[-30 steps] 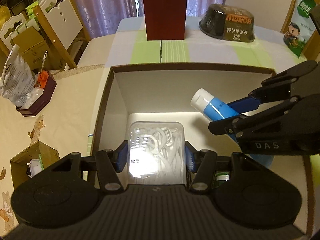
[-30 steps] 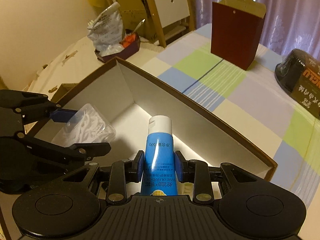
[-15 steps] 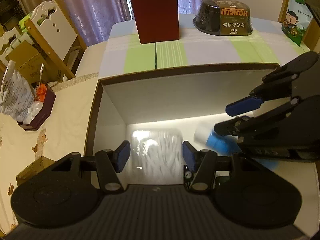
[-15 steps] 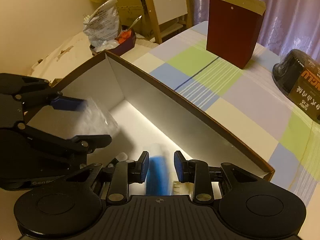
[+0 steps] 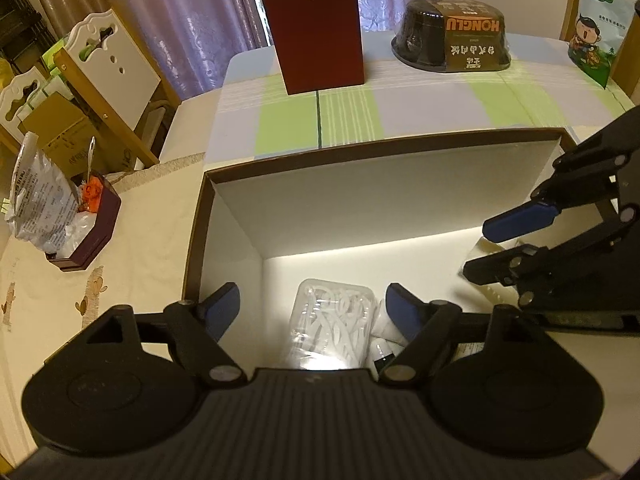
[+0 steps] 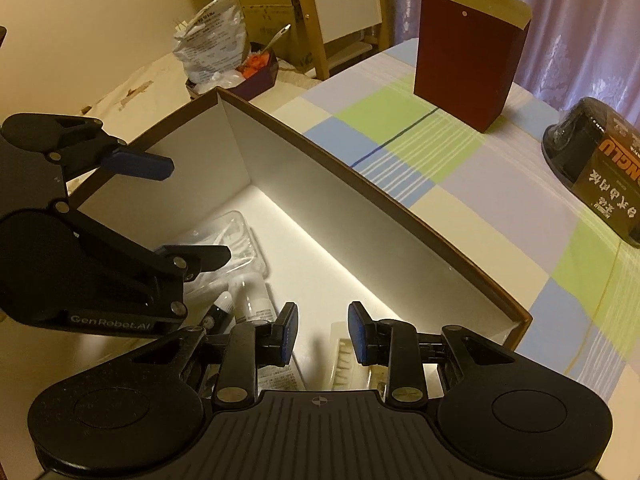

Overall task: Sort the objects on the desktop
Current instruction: 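Withdraw both tools from the shoebox toward the red packet and pill bottle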

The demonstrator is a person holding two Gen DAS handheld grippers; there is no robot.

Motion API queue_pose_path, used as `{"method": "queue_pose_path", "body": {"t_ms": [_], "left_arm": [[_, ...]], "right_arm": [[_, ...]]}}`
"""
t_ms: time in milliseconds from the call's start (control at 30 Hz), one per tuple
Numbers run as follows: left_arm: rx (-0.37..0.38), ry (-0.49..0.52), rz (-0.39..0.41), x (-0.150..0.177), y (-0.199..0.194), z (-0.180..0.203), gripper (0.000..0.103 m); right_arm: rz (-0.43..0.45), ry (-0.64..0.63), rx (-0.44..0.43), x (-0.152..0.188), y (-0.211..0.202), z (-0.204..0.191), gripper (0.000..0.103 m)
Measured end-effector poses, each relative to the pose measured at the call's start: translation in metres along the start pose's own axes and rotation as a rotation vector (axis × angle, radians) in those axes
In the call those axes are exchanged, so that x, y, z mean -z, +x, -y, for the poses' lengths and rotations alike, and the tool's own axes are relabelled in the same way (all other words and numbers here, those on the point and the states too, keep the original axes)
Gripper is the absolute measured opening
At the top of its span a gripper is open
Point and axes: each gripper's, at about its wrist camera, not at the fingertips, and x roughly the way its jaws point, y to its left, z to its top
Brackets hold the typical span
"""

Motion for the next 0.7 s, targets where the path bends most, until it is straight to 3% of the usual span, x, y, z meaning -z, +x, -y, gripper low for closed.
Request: {"method": "queue_pose_path", "body": {"t_ms": [33, 100, 133, 167, 200, 700], "left_arm": [[-0.002, 0.002, 0.001, 0.0, -0.001, 0.0, 0.078], [-0.001, 0.001, 0.0, 0.002, -0.004, -0.001, 0.079], [0.001, 0.0, -0.001, 0.003, -0.006, -0.001, 0.079], [0.003, -0.001, -0.002, 0.004, -0.008, -0.002, 0.078], [0.005, -0.002, -0.003, 0.005, -0.01, -0.002, 0.078], [0.036, -0.012, 0.015, 0.032, -0.063, -0.004, 0.085]], "right_arm": [[0.0, 0.0, -0.001, 0.001, -0.001, 0.0, 0.032], [0.013, -0.012, -0.017, 0.002, -0.005, -0.003, 0.042], [0.02, -0.02, -0.026, 0.003, -0.007, -0.005, 0.058], [0.033, -0.029, -0.03, 0.003, -0.01, -0.007, 0.067], [0.039, -0.039, -0.025, 0.004, -0.012, -0.01, 0.069], [0.048, -0.115, 0.033, 0.029, -0.057, -0.039, 0.07]]}}
